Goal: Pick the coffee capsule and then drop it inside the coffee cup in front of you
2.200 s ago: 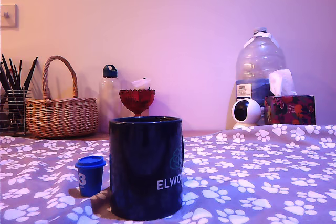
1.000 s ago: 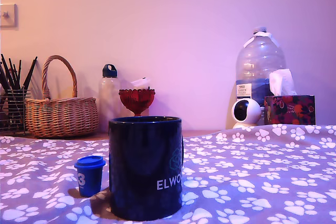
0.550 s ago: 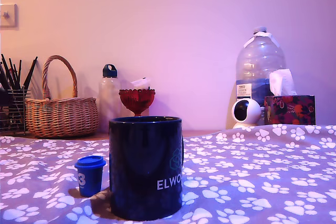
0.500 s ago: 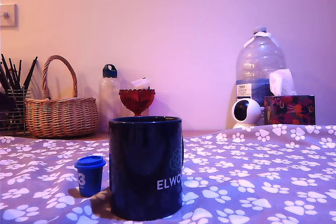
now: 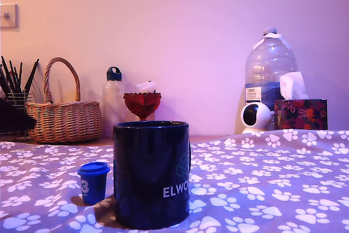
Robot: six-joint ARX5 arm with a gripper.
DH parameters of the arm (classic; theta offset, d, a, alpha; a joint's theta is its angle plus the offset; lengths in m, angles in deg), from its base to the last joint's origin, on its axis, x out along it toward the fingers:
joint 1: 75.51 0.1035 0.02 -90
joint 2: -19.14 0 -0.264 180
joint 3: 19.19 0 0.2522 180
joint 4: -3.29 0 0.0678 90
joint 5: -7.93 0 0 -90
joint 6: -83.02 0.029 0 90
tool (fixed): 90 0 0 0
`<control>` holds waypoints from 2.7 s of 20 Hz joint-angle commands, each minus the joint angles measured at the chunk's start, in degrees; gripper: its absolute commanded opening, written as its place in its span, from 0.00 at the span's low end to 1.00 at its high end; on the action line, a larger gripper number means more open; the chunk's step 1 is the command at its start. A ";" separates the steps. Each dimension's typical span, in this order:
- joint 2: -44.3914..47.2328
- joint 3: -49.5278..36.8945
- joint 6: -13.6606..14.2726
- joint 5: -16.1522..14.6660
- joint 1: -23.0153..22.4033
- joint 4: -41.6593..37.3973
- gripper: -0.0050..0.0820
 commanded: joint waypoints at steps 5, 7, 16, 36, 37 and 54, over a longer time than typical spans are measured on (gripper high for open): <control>11.74 0.50 1.81 -4.85 -0.13 -8.74 0.62; 15.72 0.50 2.29 -6.86 -0.13 -12.76 0.59; 31.74 4.46 5.03 -9.75 -0.13 -20.46 0.59; 56.17 15.15 7.37 -8.17 -4.22 -26.32 0.57; 56.17 15.15 7.34 -8.20 -4.24 -26.32 0.56; 36.52 15.12 0.59 -8.17 -4.24 -9.73 0.32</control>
